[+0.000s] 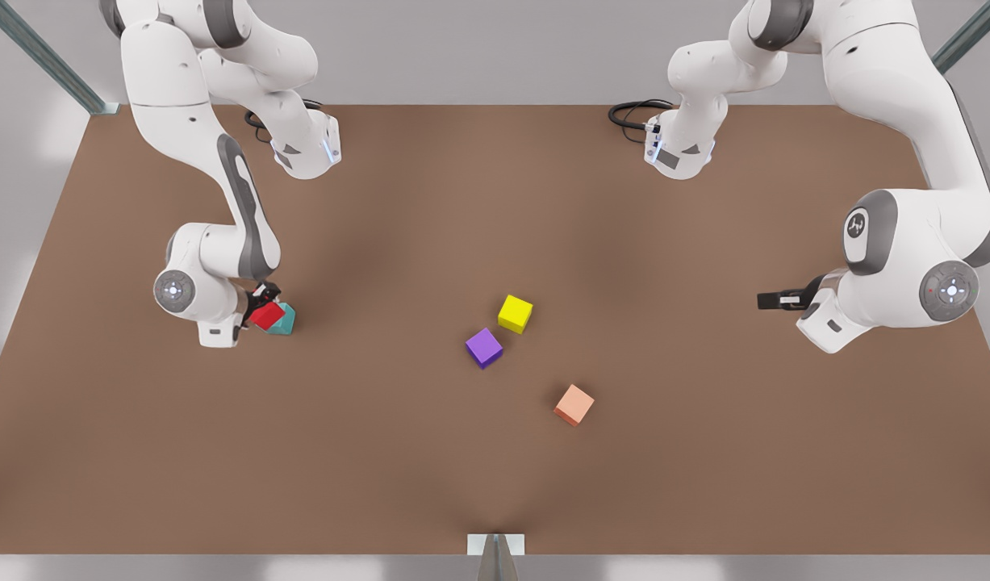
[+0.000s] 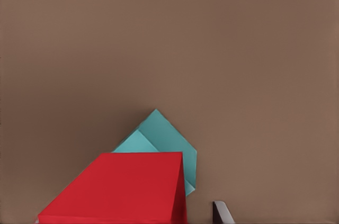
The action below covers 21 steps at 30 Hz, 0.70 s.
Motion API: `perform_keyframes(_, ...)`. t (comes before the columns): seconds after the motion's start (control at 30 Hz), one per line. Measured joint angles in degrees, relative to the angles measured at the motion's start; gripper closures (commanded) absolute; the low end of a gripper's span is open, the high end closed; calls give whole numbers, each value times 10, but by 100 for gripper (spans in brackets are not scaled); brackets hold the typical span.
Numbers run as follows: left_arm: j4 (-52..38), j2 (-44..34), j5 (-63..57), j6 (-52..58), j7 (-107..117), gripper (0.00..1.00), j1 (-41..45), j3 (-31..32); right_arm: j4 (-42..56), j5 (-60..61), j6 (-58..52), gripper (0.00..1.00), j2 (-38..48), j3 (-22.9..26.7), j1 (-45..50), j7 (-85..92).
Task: Pick up red wooden cube and pass to hand red wooden cube and place in blue wooden cube
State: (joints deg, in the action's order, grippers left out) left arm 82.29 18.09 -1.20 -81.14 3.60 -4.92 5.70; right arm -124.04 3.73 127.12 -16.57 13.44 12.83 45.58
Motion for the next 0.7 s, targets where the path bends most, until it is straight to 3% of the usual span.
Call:
perform_keyframes(0.2, 0, 0, 0, 0, 3, 0, -3, 0, 53, 3, -55, 0, 44, -4, 18, -26)
perform_keyframes(0.27, 0, 0, 1, 0, 4, 0, -3, 0, 143, 3, -101, 0, 56, -5, 40, -45)
perform_keyframes(0.4, 0, 0, 0, 1, 5, 0, -2, 0, 432, 1, -244, 0, -31, 5, 62, -122)
perform_keyframes(0.47, 0, 0, 0, 1, 6, 0, -2, 0, 529, -5, -335, 0, -34, 14, 55, -162)
perform_keyframes(0.5, 0, 0, 0, 2, 6, 0, -2, 0, 554, -10, -379, 0, -18, -14, 26, -183)
perform_keyframes(0.6, 0, 0, 0, 2, 7, 0, -2, 0, 537, -32, -473, 0, 46, -88, -40, -241)
perform_keyframes(0.7, -1, 0, 1, 2, 7, 0, 1, 1, 478, -40, -514, 0, 87, -116, -78, -290)
